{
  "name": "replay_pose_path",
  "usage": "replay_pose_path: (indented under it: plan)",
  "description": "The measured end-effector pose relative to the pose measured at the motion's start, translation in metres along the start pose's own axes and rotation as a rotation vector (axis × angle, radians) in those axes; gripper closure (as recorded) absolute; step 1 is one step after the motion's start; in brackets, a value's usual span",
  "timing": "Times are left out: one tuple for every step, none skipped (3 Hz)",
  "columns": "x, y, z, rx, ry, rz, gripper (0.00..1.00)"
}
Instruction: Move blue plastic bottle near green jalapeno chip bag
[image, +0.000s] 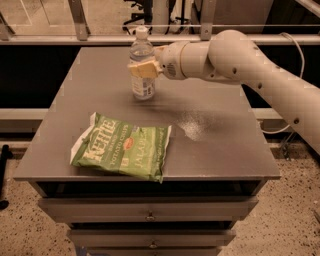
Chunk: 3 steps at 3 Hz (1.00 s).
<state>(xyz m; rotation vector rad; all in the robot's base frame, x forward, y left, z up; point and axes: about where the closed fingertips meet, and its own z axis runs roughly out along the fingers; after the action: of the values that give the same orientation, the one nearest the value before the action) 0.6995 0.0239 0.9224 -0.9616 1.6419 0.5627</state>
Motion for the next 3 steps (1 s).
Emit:
replay_pose_path:
  plan:
    - [-0.001,0.000,-0.001,0.000,0.000,0.000,0.80]
    - [-0.041,0.007,-0.027,-0.023,-0.024,-0.015,0.58]
    - [-0.049,0.022,-0.040,-0.070,-0.025,0.038,0.29]
